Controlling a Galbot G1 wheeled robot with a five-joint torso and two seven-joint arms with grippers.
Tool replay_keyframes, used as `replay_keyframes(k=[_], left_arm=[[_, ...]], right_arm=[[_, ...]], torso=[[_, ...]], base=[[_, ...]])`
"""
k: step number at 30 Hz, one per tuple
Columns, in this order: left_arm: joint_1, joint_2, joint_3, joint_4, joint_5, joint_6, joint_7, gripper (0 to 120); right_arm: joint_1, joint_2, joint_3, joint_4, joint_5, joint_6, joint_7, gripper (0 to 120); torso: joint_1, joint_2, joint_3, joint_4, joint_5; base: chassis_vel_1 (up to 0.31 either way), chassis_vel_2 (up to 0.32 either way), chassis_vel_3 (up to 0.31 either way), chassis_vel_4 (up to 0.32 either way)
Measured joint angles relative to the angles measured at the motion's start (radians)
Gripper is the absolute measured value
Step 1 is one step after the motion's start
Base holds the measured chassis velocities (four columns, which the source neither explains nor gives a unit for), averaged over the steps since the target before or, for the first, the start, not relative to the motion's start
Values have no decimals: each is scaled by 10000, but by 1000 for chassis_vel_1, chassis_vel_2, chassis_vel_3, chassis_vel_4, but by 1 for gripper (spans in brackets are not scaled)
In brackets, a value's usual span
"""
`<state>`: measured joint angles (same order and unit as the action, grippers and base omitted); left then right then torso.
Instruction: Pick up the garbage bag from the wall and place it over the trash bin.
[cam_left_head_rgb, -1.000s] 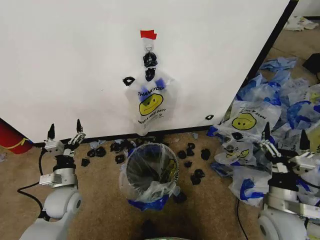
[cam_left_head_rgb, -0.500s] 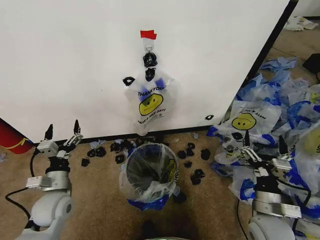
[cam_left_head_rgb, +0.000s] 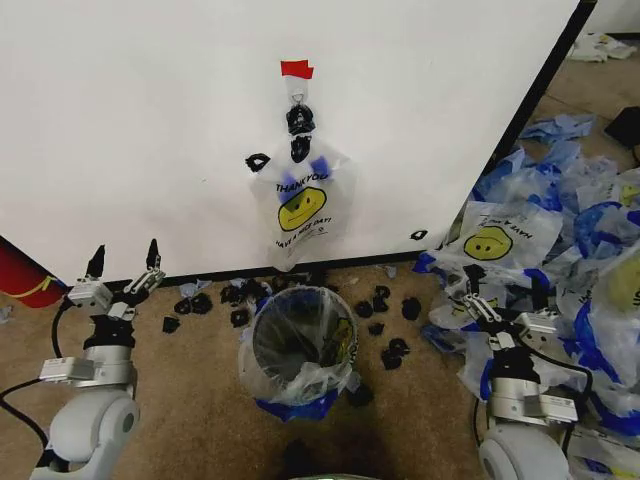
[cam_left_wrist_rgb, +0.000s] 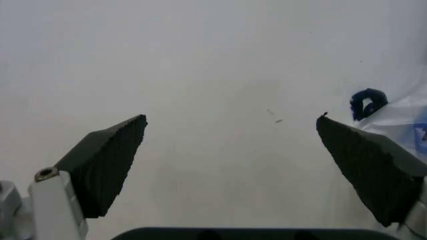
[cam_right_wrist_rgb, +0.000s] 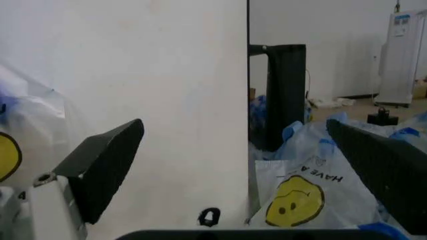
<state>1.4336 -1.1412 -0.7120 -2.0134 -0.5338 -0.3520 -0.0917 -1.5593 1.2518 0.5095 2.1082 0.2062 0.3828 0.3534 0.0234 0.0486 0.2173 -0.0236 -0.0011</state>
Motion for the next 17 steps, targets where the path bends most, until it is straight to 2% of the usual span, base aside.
replay_keyframes(k=[17], left_arm=[[-15, -81, 61, 15, 83, -2, -206, 100]], right_arm=[[18, 26, -18, -173, -170, 220, -84, 100]], torso=[[0, 0, 0, 0, 1]], base=[[0, 0, 0, 0]])
